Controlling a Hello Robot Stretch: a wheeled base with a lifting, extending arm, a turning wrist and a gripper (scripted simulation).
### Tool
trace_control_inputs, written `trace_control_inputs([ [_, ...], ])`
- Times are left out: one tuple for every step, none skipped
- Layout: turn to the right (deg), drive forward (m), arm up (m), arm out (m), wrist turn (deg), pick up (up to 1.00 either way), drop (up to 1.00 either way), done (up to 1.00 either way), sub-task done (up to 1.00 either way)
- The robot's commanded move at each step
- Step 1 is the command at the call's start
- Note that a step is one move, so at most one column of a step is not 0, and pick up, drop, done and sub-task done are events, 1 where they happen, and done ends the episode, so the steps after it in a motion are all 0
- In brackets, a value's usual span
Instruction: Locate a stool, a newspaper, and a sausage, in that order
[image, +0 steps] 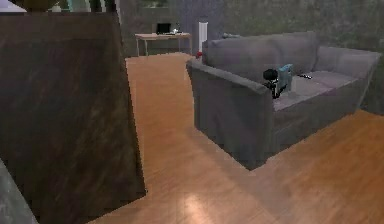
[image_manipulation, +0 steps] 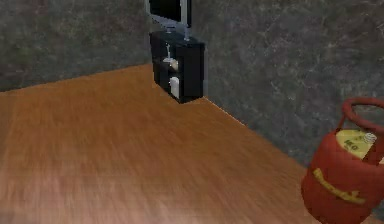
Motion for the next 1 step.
trace_control_inputs([
  [0.0, 1.0, 0.0, 0.0, 0.0, 0.0, 0.0, 0.0, 0.0],
])
